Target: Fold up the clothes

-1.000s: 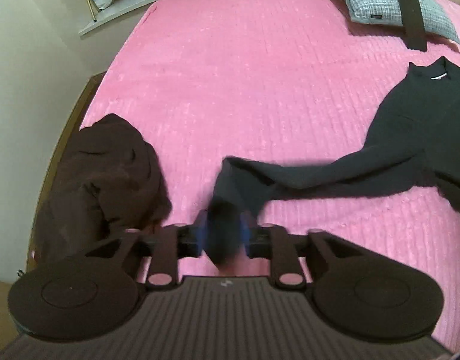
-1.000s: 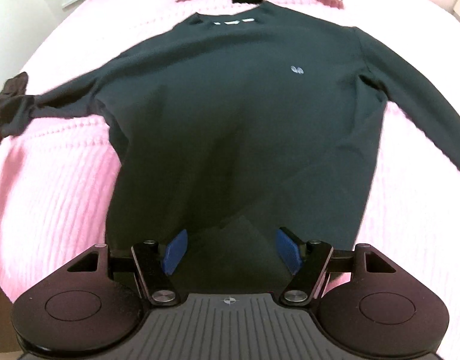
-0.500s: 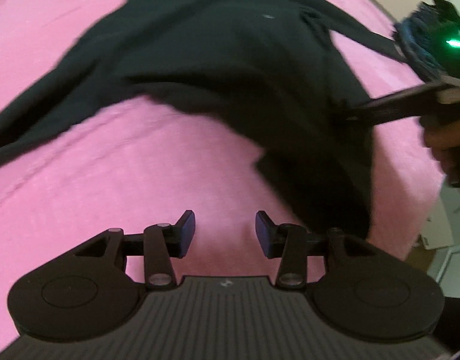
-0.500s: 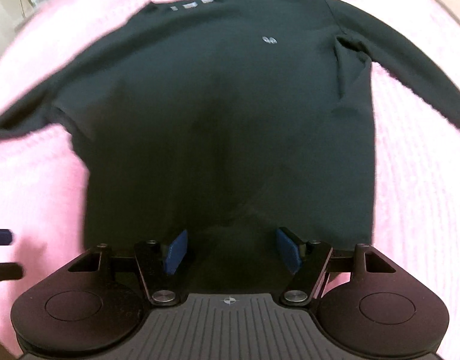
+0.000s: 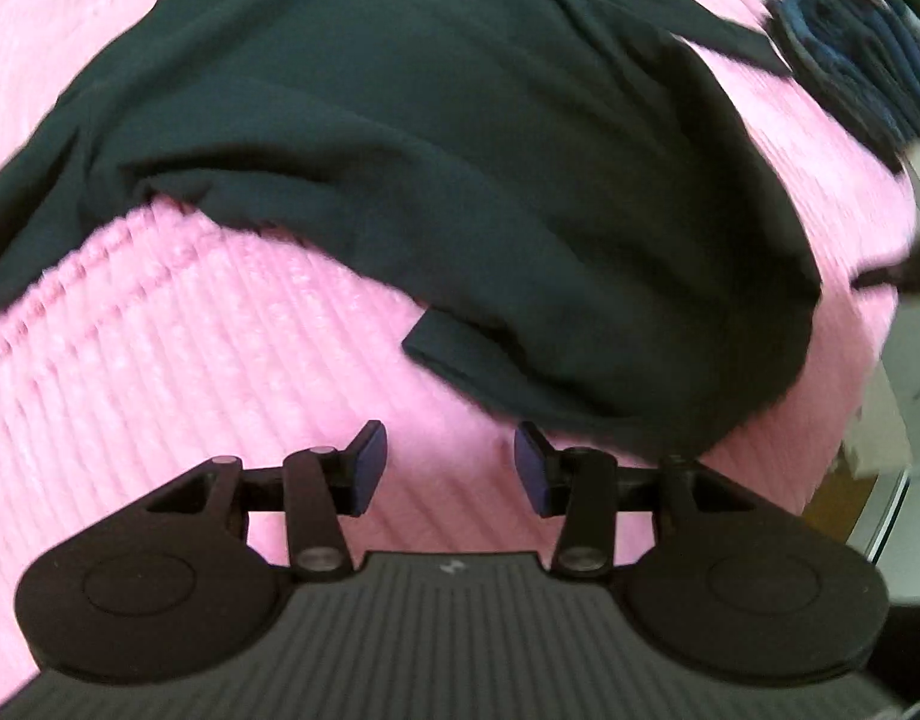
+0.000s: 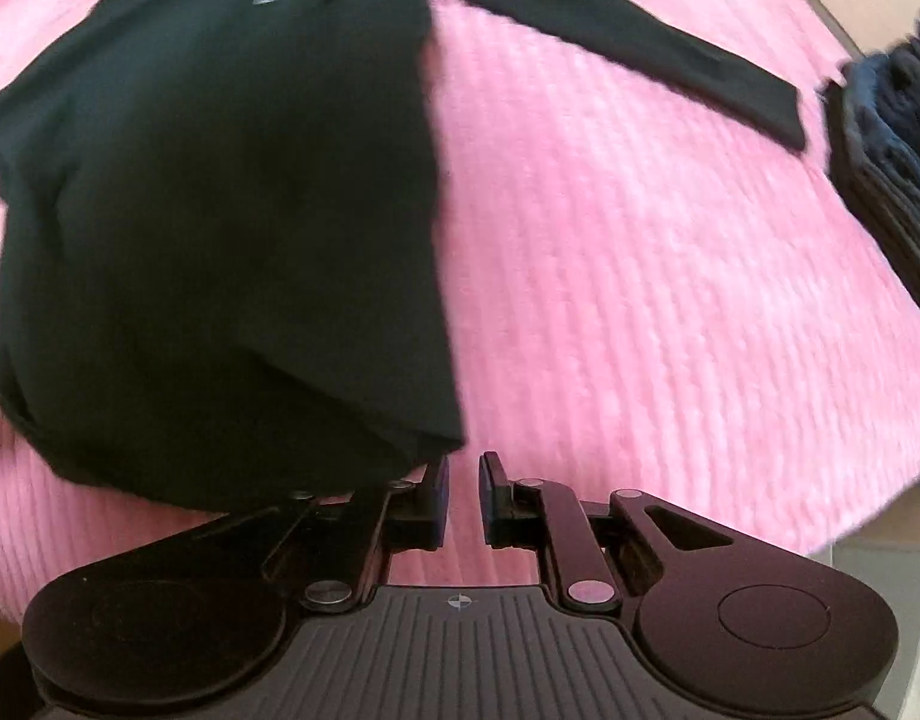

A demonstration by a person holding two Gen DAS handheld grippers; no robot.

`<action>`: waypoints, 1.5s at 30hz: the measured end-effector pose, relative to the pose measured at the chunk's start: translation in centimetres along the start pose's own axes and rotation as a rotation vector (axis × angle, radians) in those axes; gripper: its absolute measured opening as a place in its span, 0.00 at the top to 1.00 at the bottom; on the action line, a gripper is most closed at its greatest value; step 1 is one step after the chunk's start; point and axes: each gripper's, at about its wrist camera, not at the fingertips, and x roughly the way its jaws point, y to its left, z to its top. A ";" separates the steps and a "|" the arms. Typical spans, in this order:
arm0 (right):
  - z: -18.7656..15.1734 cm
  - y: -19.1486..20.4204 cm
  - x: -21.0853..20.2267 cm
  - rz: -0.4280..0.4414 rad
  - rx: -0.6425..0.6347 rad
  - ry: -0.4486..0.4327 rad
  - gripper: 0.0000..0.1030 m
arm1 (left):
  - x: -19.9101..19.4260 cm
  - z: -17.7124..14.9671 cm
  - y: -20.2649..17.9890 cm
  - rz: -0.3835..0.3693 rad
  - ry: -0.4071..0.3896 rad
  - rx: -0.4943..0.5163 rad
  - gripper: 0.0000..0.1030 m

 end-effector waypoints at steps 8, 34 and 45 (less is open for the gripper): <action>1.9 0.7 1.6 0.111 -0.101 -0.116 0.25 | 3.4 1.4 -0.1 0.065 -0.055 -0.093 0.57; 1.6 11.1 1.4 0.052 -0.459 -0.255 0.25 | -6.9 -11.7 2.1 0.128 0.080 -0.253 0.92; 3.3 9.6 4.5 0.140 -0.324 -0.215 0.97 | -5.9 -12.1 3.3 0.132 0.090 -0.217 0.92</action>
